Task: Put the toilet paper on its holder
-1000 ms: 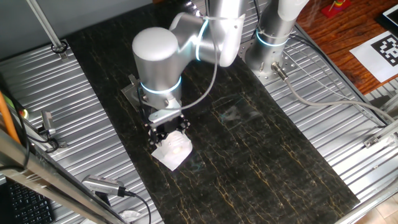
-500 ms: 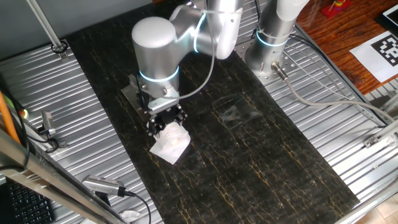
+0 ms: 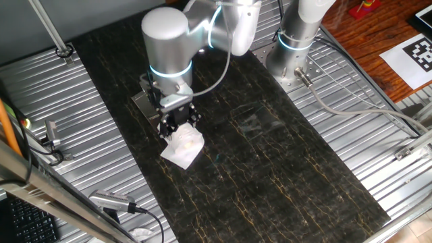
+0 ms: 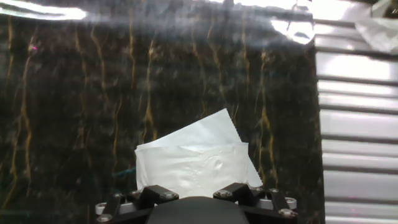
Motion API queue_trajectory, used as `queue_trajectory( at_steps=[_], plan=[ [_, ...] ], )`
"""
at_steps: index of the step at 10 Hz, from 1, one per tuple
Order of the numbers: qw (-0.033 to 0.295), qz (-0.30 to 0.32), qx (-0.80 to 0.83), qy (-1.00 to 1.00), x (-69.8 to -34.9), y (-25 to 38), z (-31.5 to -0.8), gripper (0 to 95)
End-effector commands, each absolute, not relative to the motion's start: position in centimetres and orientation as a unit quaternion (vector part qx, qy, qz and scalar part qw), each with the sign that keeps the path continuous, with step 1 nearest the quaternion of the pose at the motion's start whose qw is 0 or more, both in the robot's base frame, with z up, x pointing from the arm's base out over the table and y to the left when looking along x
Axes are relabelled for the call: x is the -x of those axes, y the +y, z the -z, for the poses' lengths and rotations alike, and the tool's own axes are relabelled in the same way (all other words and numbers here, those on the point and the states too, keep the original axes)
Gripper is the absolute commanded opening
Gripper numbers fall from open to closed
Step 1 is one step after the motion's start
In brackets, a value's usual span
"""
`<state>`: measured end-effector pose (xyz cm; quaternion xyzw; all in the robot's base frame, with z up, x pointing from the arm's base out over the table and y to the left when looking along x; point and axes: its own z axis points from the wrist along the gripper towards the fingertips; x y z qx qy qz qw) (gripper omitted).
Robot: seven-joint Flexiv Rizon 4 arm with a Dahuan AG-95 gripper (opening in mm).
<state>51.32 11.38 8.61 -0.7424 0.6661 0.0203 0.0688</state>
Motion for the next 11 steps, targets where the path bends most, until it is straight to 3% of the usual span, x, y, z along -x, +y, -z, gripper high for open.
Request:
queue_trajectory(
  at_steps=[1,11],
  plan=[
    [0.066,-0.02,0.743,0.666,-51.1,10.6,-8.8,0.0],
    [0.072,-0.011,0.752,0.656,-50.6,7.3,-8.1,0.0]
  ],
)
